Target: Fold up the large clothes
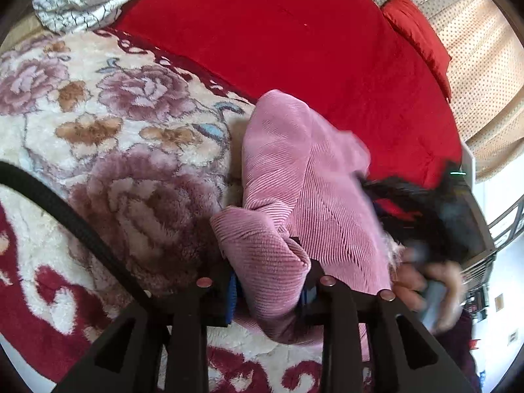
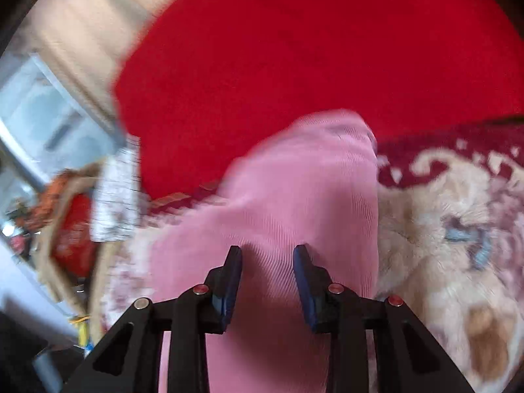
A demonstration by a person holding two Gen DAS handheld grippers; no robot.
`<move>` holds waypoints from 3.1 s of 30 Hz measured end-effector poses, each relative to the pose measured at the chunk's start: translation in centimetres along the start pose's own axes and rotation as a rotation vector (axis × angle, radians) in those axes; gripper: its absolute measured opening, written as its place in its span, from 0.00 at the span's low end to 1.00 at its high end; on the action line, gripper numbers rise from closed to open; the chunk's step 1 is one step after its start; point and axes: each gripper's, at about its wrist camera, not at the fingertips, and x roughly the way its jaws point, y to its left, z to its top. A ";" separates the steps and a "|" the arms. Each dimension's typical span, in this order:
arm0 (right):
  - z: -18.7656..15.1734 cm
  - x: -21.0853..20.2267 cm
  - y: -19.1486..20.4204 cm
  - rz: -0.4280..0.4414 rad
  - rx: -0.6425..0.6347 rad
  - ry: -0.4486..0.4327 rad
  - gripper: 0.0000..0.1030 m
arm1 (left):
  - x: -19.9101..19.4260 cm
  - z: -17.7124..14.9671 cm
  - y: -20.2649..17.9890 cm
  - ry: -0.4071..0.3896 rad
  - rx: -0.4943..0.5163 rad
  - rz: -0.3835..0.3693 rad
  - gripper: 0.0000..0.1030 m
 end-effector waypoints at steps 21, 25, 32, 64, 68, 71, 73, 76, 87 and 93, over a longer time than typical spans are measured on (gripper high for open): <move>-9.0 -10.3 0.7 0.140 -0.190 -0.068 0.36 | -4.2 -0.3 -2.1 -0.152 0.136 0.174 0.55; -12.0 -8.8 1.1 0.126 -0.213 -0.032 0.37 | -0.2 -0.3 -1.8 -0.060 0.175 0.357 0.69; -12.5 -10.5 1.9 0.101 -0.229 -0.020 0.36 | 0.0 -1.1 -3.4 -0.115 0.283 0.466 0.69; -11.9 -11.3 -1.6 0.287 -0.123 -0.075 0.71 | -1.6 -0.8 -6.9 -0.277 0.308 0.558 0.77; -12.7 -7.5 -2.1 0.261 -0.111 0.064 0.70 | 0.7 -0.5 -5.7 -0.172 0.282 0.543 0.77; -12.0 -7.3 -3.3 0.304 -0.034 0.084 0.71 | 0.1 0.1 -4.8 -0.165 0.232 0.492 0.81; -11.4 -8.1 -4.1 0.315 -0.004 0.046 0.71 | -0.4 0.3 -4.5 -0.177 0.207 0.479 0.81; -10.7 -9.3 -4.9 0.344 0.016 -0.009 0.71 | -1.2 0.3 -5.4 -0.236 0.234 0.511 0.81; -10.0 -7.1 -8.0 0.464 0.215 0.059 0.72 | -0.5 3.1 -3.1 -0.056 0.105 0.251 0.81; -9.0 -4.5 -7.8 0.511 0.262 0.097 0.72 | 1.8 2.9 -0.6 0.053 0.043 0.150 0.86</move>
